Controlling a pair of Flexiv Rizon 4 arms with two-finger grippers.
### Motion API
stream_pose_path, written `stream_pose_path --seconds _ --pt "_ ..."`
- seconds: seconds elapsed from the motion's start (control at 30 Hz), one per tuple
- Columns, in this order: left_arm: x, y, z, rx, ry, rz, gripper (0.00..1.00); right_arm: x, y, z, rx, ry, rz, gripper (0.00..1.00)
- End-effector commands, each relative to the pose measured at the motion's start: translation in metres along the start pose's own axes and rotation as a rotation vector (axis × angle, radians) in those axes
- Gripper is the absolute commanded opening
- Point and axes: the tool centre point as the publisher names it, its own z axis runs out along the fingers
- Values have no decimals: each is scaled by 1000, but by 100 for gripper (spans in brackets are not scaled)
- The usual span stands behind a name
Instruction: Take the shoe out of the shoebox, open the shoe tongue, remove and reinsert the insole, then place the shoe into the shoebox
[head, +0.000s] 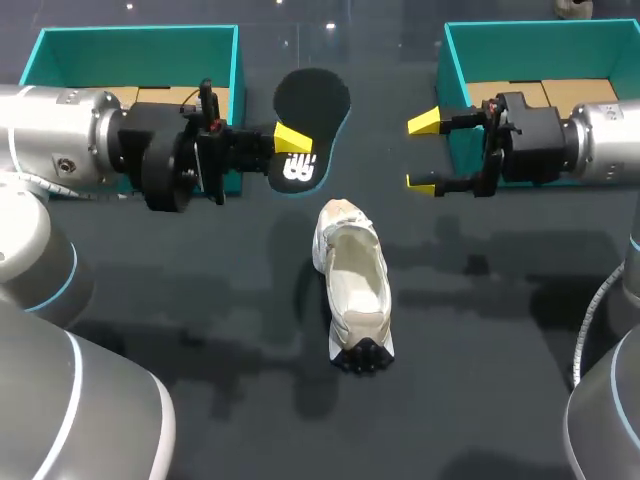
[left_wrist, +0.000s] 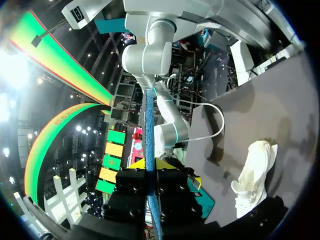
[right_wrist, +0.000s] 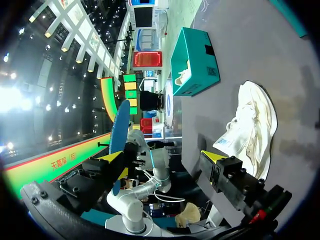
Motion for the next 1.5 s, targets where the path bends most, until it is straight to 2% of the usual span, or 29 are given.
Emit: stream_pose_path --seconds 0.03,0.43,0.47,0.5,0.63,0.8,0.97,1.23,1.4,1.5 --pt "10 2 0 3 -57 141 0 -2 -1 5 -7 3 0 100" --pt "10 2 0 3 -57 141 0 -2 -1 5 -7 3 0 100" --pt "14 5 3 10 -61 125 0 -2 -1 5 -7 3 0 100" --pt "21 9 6 -21 -4 153 0 -2 -1 5 -7 3 0 100" --pt "45 22 13 -39 76 168 0 -4 8 21 14 -11 -3 100" --pt "66 38 16 -41 77 152 0 -8 10 33 16 -27 -13 100" --pt "78 49 18 -58 35 177 0 -8 7 41 14 -19 -44 100" --pt "96 69 28 -81 86 222 0 -9 2 53 11 -15 -57 100" --pt "100 75 32 -81 88 226 0 -6 0 59 13 -23 -73 100" --pt "102 76 34 -83 92 224 0 -6 1 63 23 -17 -82 88"
